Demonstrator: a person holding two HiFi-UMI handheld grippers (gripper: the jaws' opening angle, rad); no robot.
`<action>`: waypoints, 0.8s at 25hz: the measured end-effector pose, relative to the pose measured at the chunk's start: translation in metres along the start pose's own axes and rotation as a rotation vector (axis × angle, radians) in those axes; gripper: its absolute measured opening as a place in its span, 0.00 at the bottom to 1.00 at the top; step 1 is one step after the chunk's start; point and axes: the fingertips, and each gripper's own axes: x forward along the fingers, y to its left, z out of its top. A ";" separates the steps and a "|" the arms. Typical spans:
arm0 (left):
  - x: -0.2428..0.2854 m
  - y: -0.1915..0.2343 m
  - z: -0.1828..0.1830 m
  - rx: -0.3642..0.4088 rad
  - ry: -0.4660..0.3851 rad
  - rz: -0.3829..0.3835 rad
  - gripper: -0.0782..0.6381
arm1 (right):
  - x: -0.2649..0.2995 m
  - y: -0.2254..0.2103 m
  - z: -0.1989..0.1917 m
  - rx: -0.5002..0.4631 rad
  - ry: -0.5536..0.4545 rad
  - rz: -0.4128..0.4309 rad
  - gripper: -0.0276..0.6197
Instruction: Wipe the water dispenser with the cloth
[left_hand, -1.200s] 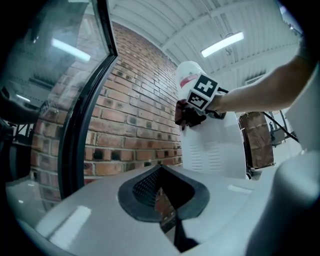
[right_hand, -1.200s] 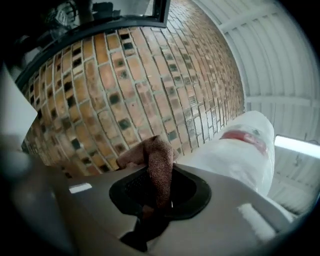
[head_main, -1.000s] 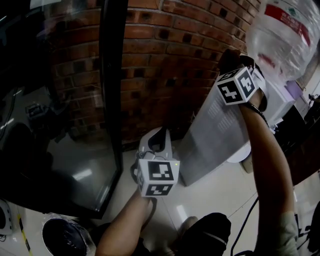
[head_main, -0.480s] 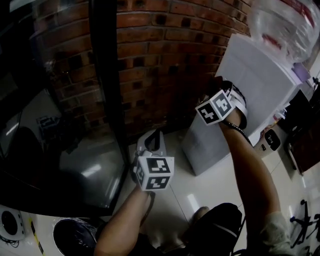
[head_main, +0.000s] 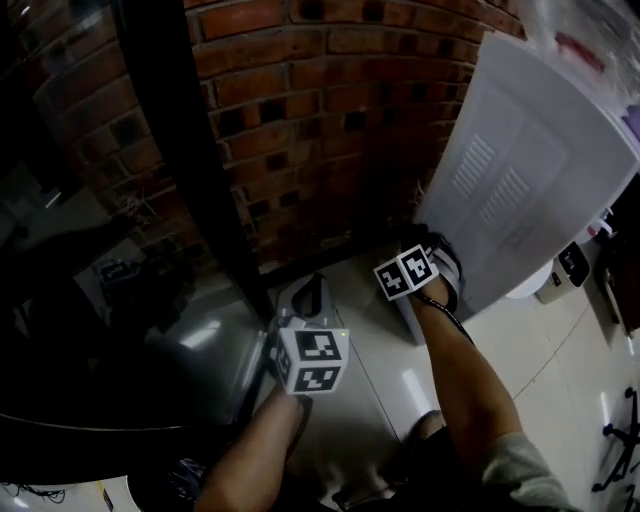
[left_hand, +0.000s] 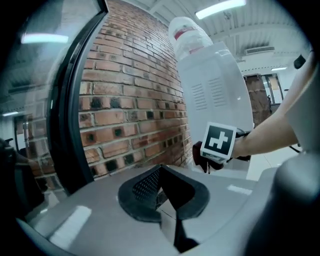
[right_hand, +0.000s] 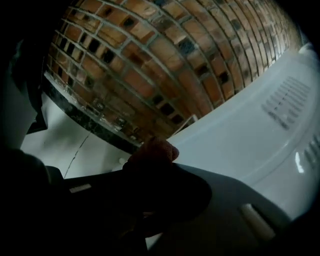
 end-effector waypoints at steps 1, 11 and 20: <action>0.004 -0.002 -0.008 0.001 0.016 -0.008 0.11 | 0.009 0.014 -0.011 0.011 0.019 0.021 0.17; 0.040 -0.037 -0.085 0.018 0.202 -0.095 0.11 | 0.084 0.119 -0.084 0.035 0.139 0.140 0.17; 0.045 -0.043 -0.067 0.023 0.168 -0.095 0.11 | 0.063 0.092 -0.050 0.031 -0.002 0.137 0.17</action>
